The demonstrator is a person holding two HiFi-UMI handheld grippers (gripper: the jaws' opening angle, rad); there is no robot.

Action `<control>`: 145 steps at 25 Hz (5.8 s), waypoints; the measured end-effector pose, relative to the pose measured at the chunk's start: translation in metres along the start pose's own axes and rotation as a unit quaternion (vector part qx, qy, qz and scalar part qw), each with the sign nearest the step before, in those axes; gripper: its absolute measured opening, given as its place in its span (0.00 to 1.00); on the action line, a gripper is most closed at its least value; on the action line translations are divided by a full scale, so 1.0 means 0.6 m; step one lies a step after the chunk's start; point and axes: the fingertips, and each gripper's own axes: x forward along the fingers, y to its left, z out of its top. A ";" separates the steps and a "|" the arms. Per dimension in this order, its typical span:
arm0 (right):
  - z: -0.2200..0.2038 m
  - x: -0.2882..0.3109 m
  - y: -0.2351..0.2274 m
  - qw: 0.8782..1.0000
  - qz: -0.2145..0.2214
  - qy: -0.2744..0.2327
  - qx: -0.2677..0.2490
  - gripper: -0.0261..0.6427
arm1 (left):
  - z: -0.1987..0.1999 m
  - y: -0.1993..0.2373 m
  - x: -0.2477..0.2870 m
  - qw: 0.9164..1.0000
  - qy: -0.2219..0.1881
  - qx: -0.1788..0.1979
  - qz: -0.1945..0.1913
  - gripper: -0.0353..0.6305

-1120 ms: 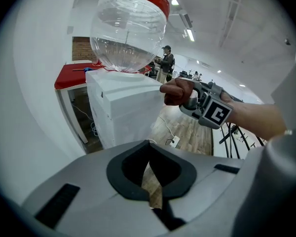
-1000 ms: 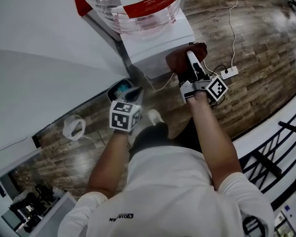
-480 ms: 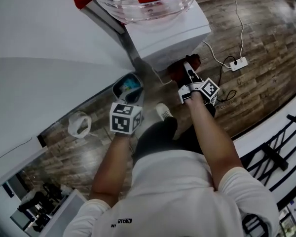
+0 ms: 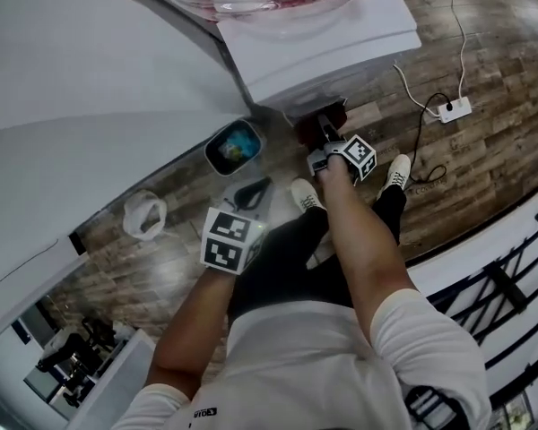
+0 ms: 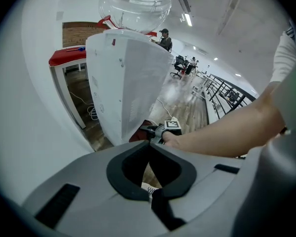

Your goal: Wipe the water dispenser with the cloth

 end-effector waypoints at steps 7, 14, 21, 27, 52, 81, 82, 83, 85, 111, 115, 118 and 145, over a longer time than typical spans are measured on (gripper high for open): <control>0.021 0.053 -0.078 0.999 -0.030 0.001 -0.021 0.12 | -0.022 0.015 0.030 1.000 0.006 0.011 0.000 0.04; 0.013 0.080 -0.100 1.000 -0.020 0.011 -0.016 0.12 | -0.054 0.036 0.049 1.000 0.011 -0.011 0.018 0.04; -0.015 0.067 -0.056 1.000 -0.006 0.014 -0.021 0.12 | -0.035 0.029 0.040 1.000 0.003 -0.018 0.015 0.04; -0.025 0.042 0.030 0.999 0.026 0.008 -0.020 0.12 | 0.004 0.017 0.015 1.000 -0.017 -0.013 0.012 0.04; -0.078 -0.077 0.430 0.986 0.144 0.064 -0.054 0.12 | 0.097 0.057 -0.124 0.994 -0.091 -0.051 0.031 0.04; -0.118 -0.178 0.726 0.936 0.269 0.198 -0.109 0.12 | 0.144 -0.007 -0.203 0.970 -0.181 -0.124 0.104 0.04; -0.114 -0.189 0.731 0.932 0.273 0.211 -0.116 0.12 | 0.147 -0.020 -0.204 0.968 -0.186 -0.130 0.109 0.04; -0.110 -0.201 0.734 0.927 0.276 0.223 -0.125 0.12 | 0.151 -0.033 -0.207 0.965 -0.192 -0.137 0.113 0.04; -0.097 -0.223 0.738 0.917 0.279 0.248 -0.144 0.12 | 0.159 -0.058 -0.213 0.959 -0.206 -0.151 0.122 0.04; 0.068 -0.543 0.673 0.754 0.226 0.363 -0.500 0.12 | 0.252 -0.317 -0.251 0.940 -0.276 -0.170 0.108 0.04; 0.039 -0.562 0.673 0.724 0.204 0.318 -0.577 0.12 | 0.245 -0.314 -0.272 0.947 -0.278 -0.143 0.076 0.04; 0.005 -0.581 0.670 0.723 0.195 0.294 -0.594 0.12 | 0.228 -0.308 -0.286 0.951 -0.279 -0.118 0.060 0.04; 0.011 -0.638 0.668 0.698 0.178 0.268 -0.640 0.12 | 0.193 -0.330 -0.292 0.945 -0.292 -0.129 0.069 0.04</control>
